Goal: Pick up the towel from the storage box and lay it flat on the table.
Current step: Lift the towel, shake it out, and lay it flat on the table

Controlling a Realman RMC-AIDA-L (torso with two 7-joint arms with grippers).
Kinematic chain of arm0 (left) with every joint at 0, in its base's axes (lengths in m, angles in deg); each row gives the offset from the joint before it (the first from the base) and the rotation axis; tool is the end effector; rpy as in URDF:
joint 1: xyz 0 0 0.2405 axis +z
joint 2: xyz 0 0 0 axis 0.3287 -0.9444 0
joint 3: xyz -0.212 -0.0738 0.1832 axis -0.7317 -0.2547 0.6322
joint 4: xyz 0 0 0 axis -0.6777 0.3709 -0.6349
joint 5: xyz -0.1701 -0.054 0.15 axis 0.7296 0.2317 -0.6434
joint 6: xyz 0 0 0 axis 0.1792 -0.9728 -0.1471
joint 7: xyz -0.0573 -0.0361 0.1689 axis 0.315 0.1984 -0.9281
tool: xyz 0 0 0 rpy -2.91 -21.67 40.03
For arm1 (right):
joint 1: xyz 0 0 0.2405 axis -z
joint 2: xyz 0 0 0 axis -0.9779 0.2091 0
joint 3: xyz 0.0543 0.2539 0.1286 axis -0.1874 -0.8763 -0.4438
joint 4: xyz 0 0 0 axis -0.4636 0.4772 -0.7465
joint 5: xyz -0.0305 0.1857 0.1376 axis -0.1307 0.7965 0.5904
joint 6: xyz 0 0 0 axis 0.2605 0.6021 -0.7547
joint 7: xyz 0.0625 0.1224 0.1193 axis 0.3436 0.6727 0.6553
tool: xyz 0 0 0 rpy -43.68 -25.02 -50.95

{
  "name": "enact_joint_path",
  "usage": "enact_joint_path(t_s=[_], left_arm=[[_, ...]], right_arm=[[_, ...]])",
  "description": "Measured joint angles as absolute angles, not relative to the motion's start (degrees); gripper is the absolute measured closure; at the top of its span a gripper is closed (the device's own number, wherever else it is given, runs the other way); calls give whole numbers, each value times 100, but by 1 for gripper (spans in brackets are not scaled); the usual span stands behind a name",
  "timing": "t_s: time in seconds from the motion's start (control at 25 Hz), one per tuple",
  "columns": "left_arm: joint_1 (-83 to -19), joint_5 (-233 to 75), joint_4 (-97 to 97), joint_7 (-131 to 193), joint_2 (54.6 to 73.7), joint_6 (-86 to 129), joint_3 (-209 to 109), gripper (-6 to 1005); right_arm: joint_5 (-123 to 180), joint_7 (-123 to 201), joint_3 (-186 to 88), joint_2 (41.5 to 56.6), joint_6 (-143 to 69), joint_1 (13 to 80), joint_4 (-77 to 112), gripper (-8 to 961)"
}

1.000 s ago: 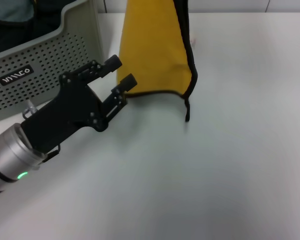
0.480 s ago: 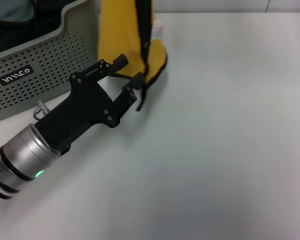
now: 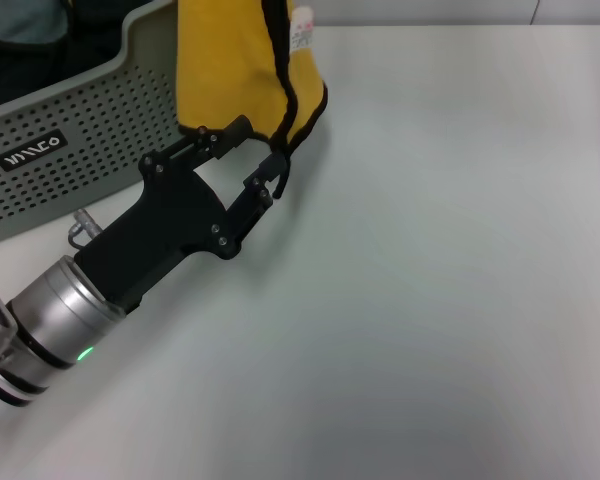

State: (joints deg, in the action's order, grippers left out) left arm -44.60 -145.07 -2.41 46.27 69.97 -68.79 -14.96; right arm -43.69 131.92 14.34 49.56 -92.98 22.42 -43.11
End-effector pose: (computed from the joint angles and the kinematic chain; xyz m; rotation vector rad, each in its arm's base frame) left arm -0.2791 0.3062 -0.0892 -2.0887 -0.1042 -1.1424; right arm -0.0609 0.4800 0.0191 -2.6002 -0.2814 0.9384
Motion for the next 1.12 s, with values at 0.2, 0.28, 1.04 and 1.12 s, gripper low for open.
enact_joint_path(t_s=[0.2, 0.28, 1.04, 1.12], left_arm=[[-4464, -14371, -367, 4418, 6997, -6866, -1497, 587], [-4475, -14356, -387, 4356, 6997, -6858, -1496, 587], [-4550, -13910, -574, 4321, 6997, -6729, -1555, 592], [-4560, -13860, -601, 4329, 6997, -6715, -1573, 594]], right_arm=[[-4373, 13195, 1434, 5011, -9293, 2217, -4315, 947], [-4374, 13195, 1434, 5014, -9294, 2216, -4319, 946], [-4347, 13202, 1363, 5025, -9369, 2234, -4354, 946], [-4343, 13204, 1363, 5025, -9400, 2240, -4357, 946]])
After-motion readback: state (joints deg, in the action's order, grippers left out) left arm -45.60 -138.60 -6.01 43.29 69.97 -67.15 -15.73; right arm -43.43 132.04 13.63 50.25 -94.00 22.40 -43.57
